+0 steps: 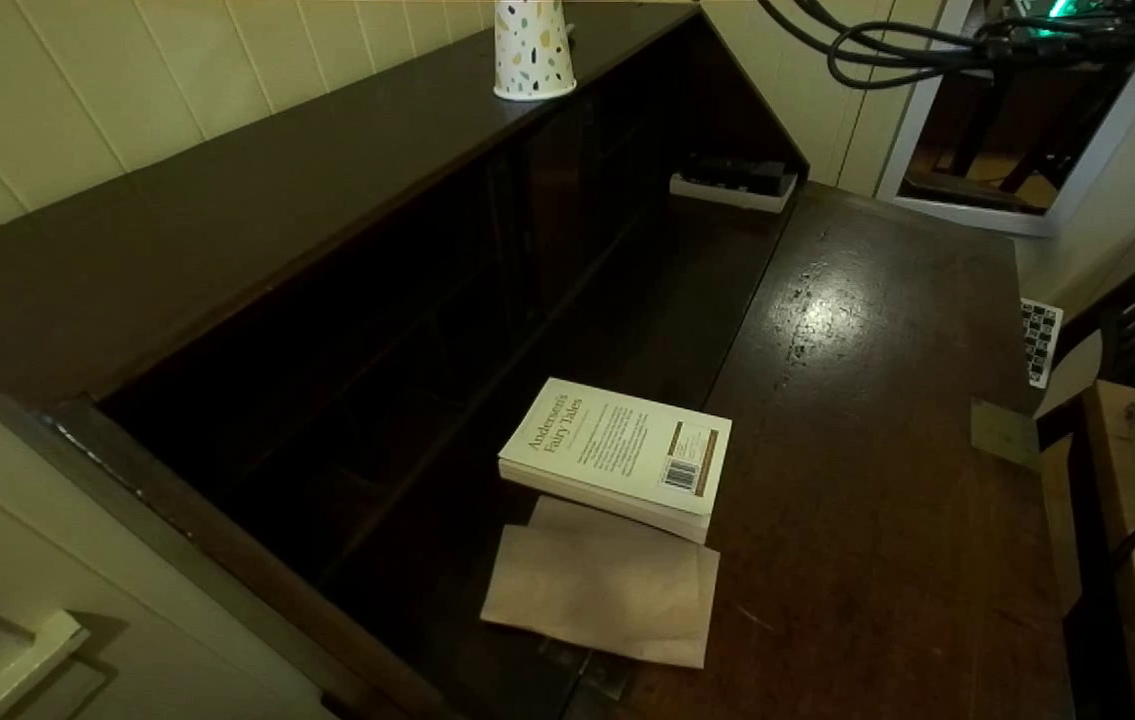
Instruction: Put the black object on the cup
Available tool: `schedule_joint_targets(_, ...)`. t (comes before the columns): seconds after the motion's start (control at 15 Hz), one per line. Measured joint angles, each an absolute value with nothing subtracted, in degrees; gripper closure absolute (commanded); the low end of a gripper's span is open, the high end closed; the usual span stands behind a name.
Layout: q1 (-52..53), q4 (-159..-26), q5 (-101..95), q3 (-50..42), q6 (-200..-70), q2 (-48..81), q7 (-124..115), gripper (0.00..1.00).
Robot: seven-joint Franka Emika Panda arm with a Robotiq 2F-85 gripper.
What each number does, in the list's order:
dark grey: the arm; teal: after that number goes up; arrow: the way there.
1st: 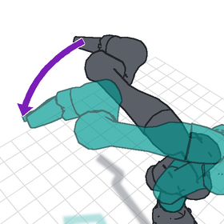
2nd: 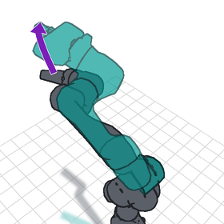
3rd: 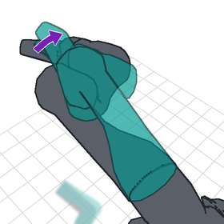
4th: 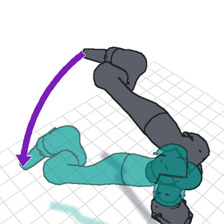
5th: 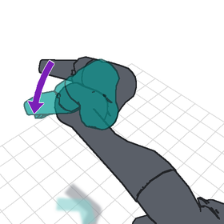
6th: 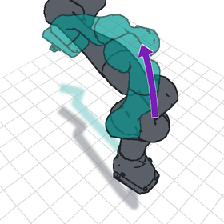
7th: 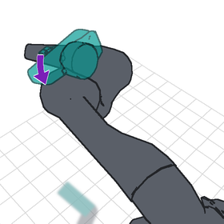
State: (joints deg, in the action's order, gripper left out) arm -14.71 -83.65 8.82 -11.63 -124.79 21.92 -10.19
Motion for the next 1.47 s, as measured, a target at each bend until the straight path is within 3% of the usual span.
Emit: schedule_joint_targets(1.47,-19.5,-49.04,8.87,-7.58,-112.36,44.68,-4.31,0.0)
